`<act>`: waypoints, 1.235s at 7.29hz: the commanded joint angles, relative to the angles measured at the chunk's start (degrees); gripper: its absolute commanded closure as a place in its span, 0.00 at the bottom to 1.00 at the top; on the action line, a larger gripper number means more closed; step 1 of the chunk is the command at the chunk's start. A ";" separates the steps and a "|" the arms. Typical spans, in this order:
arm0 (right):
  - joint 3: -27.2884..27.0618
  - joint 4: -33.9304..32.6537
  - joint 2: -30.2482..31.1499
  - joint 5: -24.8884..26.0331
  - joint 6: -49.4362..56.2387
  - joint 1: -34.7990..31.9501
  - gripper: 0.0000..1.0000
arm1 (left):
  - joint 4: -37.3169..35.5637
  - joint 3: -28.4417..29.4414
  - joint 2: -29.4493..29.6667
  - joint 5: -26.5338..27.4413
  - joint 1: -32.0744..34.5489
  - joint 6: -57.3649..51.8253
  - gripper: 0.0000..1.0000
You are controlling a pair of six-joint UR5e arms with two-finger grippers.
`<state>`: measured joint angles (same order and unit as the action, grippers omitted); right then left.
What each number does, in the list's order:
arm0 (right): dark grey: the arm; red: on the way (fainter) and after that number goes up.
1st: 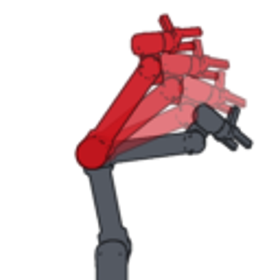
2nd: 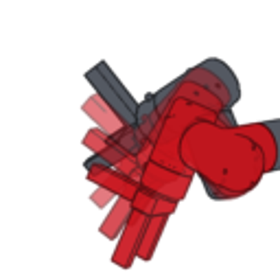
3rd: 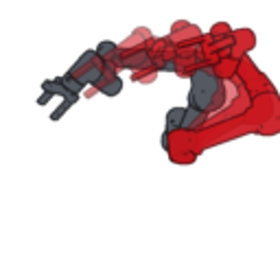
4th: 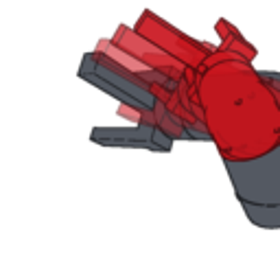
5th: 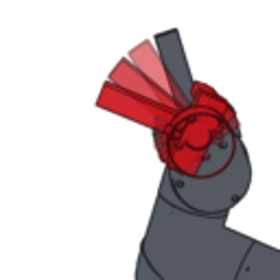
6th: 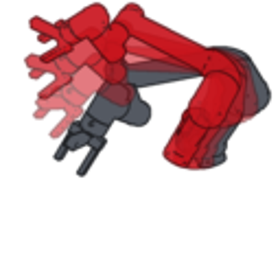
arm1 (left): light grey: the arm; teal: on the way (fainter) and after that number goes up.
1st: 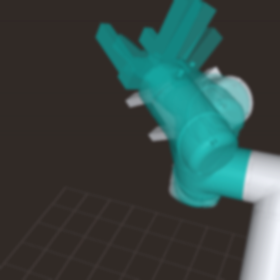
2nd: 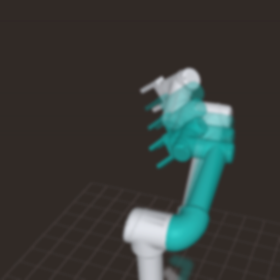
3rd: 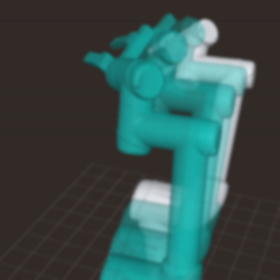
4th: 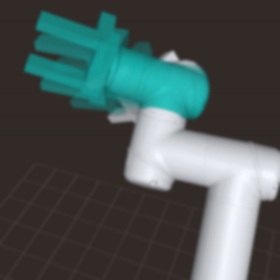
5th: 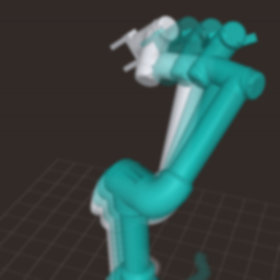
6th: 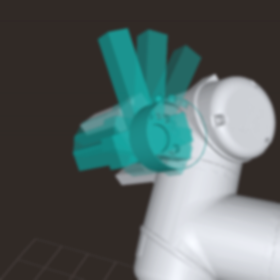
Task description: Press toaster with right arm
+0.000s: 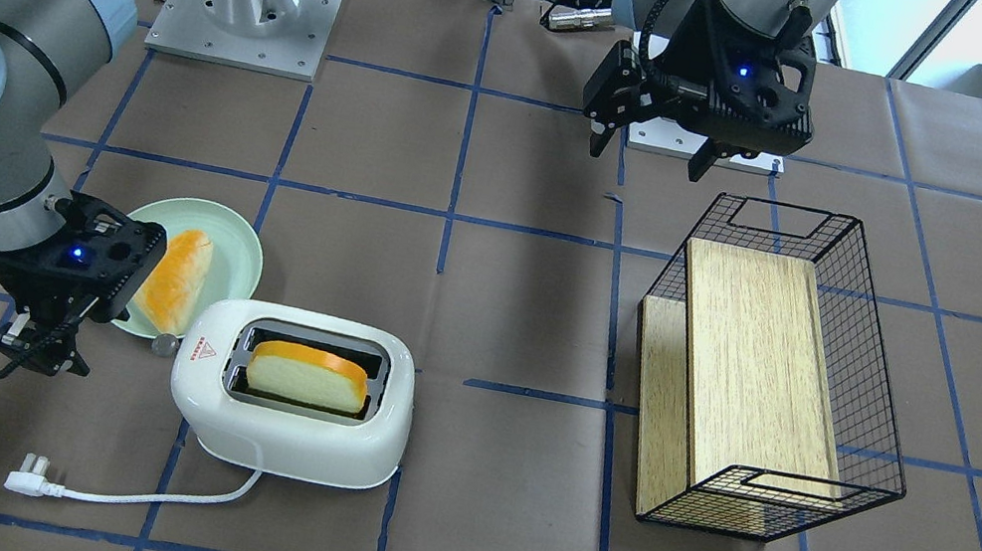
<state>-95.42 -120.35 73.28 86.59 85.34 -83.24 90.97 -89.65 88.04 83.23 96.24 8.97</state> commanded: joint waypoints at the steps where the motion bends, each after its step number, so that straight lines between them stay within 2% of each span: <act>1: -0.03 9.81 8.59 0.51 -15.11 0.01 0.05 | 0.00 0.00 0.03 0.00 0.00 0.00 0.00; 3: -0.12 20.63 16.68 2.08 -38.57 0.01 0.04 | 0.00 0.00 0.03 0.00 0.00 0.00 0.00; 4: -0.55 22.68 19.85 4.53 -46.68 -0.16 0.04 | 0.00 0.00 -0.06 0.00 0.00 0.00 0.00; 7: -0.30 24.11 20.59 5.25 -64.98 -5.51 0.01 | 0.00 0.00 0.03 0.00 0.00 0.00 0.00; 9: -0.21 23.49 19.97 4.38 -68.44 -5.79 0.01 | 0.00 0.00 0.03 0.00 0.00 0.00 0.00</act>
<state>-95.66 -96.66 93.53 91.22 20.05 -88.62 90.97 -89.65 88.07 83.23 96.24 8.96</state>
